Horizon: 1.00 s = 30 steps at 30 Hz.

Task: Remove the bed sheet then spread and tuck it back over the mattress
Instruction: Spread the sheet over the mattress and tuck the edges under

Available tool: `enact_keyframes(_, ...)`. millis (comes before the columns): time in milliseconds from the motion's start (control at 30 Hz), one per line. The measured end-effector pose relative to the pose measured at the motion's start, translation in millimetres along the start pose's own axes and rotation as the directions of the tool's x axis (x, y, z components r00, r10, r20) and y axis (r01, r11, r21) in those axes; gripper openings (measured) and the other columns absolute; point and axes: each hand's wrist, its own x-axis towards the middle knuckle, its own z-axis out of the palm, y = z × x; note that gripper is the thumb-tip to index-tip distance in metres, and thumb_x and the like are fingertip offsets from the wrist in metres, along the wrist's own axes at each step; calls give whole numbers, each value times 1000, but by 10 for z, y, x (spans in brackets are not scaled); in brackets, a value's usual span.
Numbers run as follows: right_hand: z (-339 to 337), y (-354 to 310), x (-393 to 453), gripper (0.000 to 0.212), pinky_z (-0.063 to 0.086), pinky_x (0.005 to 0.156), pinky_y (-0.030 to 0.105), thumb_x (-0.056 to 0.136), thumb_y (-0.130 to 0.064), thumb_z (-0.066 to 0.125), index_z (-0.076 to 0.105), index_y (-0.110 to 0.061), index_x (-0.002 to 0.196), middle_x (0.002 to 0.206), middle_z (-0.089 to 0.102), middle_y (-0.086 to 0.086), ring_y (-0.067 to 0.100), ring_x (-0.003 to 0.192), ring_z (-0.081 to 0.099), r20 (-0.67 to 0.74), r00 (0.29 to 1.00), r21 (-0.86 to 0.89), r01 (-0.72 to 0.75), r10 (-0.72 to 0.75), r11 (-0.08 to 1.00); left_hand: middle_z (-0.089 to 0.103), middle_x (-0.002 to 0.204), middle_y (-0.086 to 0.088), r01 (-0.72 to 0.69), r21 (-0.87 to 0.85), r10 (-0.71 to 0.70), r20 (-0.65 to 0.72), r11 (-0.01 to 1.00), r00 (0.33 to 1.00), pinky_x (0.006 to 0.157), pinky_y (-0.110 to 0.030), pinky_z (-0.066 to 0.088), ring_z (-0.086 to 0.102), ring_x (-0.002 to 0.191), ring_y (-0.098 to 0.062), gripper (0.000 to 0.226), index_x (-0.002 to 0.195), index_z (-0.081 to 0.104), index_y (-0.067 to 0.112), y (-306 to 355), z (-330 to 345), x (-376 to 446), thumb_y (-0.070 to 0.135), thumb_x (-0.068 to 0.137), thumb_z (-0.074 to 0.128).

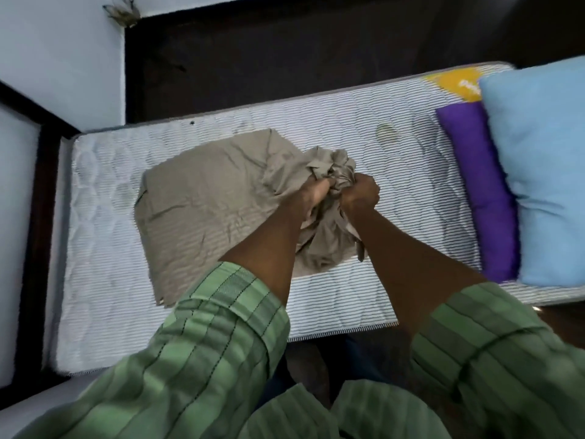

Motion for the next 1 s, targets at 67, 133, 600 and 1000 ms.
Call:
enact_keyframes(67, -267, 20, 233, 23, 53, 87, 35, 93, -26, 65, 77, -12, 107, 109, 74, 14, 35, 110, 68, -77, 995, 18, -55, 56, 998, 65, 136, -6, -15, 9, 15, 66, 1000, 998, 95, -33, 51, 63, 117, -26, 54, 139, 59, 18, 149, 262, 127, 51, 96, 55)
enact_keyframes(133, -511, 64, 463, 23, 53, 85, 33, 95, -26, 63, 76, -11, 106, 108, 74, 13, 33, 108, 69, -156, 984, 34, -85, 89, 996, 65, 134, -6, -17, 43, 11, 120, 999, 993, 99, -37, 52, 64, 116, -26, 54, 138, 59, 18, 313, 512, 194, 53, 98, 49)
enact_keyframes(600, -1518, 653, 1918, 75, 9, 126, 41, 88, -13, 55, 28, -2, 158, 166, 20, 24, 42, 154, 14, -458, 884, 179, -4, 87, 984, 58, 140, -12, -124, 48, 104, 298, 991, 949, 95, -38, 51, 59, 114, -26, 49, 158, 34, 18, 970, 1778, 450, 24, 110, 41)
enact_keyframes(1000, 656, 1082, 849, 52, 40, 109, 37, 82, -14, 70, 60, -4, 131, 131, 63, 20, 37, 127, 55, 248, 969, -180, 32, 14, 983, 70, 107, -17, 139, 156, -141, 6, 978, 990, 74, -35, 51, 66, 92, -31, 21, 103, 70, 10, -629, 678, 1129, 14, 100, 50)
